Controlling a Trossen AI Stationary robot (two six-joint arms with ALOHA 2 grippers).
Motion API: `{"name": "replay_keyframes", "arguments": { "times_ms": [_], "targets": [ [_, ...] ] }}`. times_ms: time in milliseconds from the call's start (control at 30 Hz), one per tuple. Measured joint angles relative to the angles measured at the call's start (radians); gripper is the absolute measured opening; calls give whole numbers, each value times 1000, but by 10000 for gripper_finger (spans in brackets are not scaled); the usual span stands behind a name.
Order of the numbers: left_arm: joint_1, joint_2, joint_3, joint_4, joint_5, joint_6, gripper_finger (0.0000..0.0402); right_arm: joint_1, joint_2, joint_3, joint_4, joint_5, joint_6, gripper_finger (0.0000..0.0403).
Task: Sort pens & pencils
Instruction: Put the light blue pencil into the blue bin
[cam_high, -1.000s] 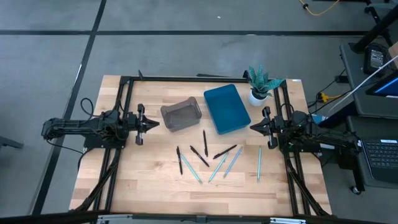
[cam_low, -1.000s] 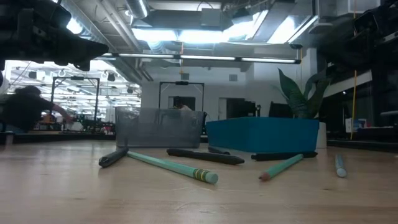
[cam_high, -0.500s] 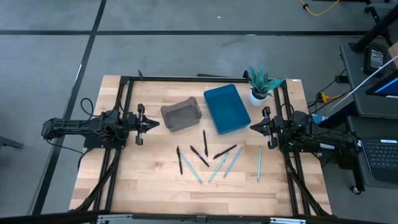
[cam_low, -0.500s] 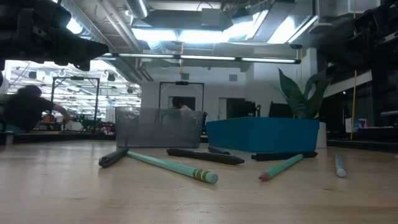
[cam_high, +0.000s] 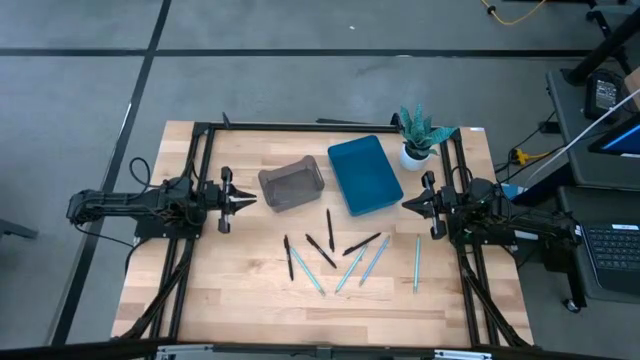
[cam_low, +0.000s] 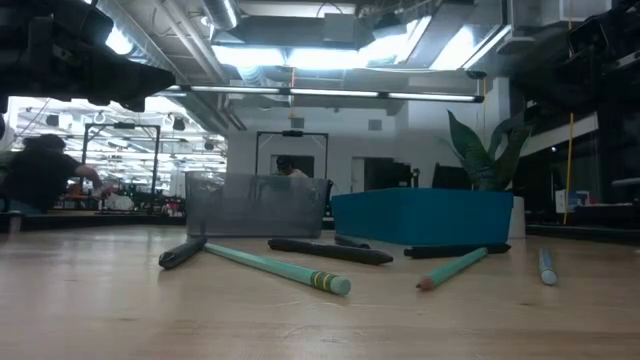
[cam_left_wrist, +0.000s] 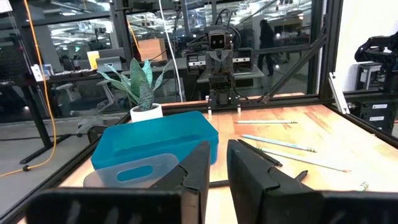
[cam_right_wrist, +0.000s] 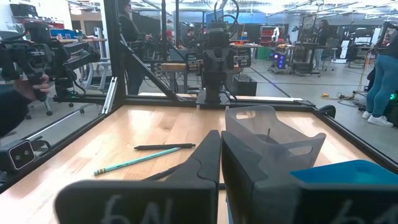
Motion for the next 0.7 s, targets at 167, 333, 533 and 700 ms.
{"name": "replay_keyframes", "arguments": {
  "times_ms": [167, 333, 533, 700],
  "targets": [
    [0, 0, 0, 4, 0, -14, 47, 0, 0, 0, 16, 0, 0, 17],
    [0, 0, 0, 15, -14, -36, 38, 0, 0, 0, 26, 0, -3, 17],
    [0, 0, 0, 25, -14, -43, 26, 0, 0, 0, 26, 0, -4, 17],
    [0, 3, 0, 31, 55, -71, 16, 0, 1, 0, 28, 64, -6, 17]
  ]
}}
